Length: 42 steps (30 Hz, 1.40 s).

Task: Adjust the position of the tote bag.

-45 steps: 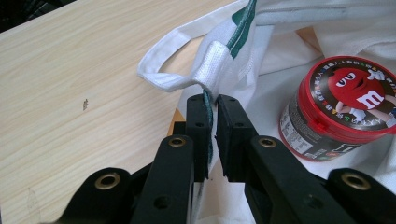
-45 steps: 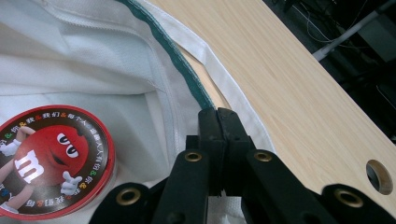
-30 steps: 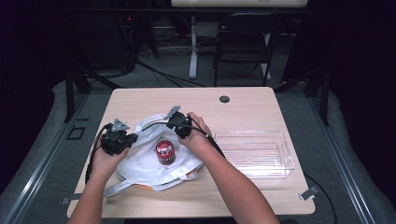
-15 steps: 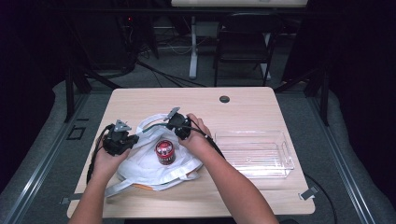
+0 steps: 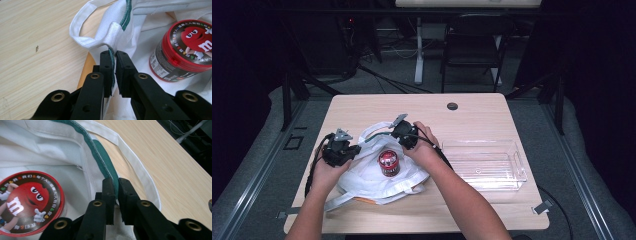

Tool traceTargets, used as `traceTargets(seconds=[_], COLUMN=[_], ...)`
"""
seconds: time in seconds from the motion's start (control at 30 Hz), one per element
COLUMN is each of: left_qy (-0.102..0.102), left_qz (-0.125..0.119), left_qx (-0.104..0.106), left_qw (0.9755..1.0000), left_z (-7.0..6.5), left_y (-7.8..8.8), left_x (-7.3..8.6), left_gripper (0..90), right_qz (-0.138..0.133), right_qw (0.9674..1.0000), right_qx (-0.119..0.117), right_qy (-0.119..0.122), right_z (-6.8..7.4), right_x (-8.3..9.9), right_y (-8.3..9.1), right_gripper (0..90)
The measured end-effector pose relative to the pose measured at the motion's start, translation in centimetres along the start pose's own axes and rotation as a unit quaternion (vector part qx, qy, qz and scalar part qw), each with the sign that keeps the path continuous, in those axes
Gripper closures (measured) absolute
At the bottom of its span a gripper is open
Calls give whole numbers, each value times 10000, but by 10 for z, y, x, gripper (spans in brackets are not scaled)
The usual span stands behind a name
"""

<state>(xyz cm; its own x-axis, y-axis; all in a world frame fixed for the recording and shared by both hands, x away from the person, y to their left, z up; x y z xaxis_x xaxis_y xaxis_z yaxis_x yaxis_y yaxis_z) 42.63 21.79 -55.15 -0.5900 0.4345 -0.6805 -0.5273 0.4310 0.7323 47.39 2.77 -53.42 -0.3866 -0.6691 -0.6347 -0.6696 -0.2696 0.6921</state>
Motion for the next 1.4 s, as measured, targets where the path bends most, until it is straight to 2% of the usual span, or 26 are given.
traceTargets(seconds=[0.17, 0.43, 0.57, 0.73, 0.93, 1.4], left_qy=[-8, -4, -3, 2, -5, 23], left_qz=[25, 32, 30, 54, 53, 46], left_qx=[-2, -12, -14, 5, -6, 10], left_qw=[10000, 10000, 10000, 10000, 10000, 10000], left_z=[0, 0, 0, 0, 0, 0], left_y=[0, -1, 0, 0, -1, 0], left_x=[0, 1, 1, 1, 0, 2], left_gripper=[842, 842, 842, 842, 842, 842], right_qz=[-163, -357, -432, -456, -474, -463], right_qw=[9998, 9992, 9988, 9988, 9988, 9987], right_qx=[-28, 103, 115, 102, 33, -205], right_qy=[-126, -157, -204, -151, -148, -45], right_z=[-4, -13, -17, -18, -15, 0], right_x=[-4, -5, -1, 8, 17, 21], right_y=[10, 28, 37, 49, 56, 57], right_gripper=[778, 728, 713, 711, 710, 657])
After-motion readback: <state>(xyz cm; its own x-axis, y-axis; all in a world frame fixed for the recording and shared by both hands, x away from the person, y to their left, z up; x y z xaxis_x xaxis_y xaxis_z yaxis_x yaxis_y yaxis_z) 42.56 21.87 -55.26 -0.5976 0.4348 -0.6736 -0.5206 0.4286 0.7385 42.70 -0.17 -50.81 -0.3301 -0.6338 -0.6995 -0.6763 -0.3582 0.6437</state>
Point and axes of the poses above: each handheld gripper's, and its own axes: y roughly backward along the jaws, x roughly out of its underside, z roughly to its left, the point moved 7 cm from there along -y, roughly forward along the jaws, and after that the axes turned 7 degrees about x, right-handed, at the moved point
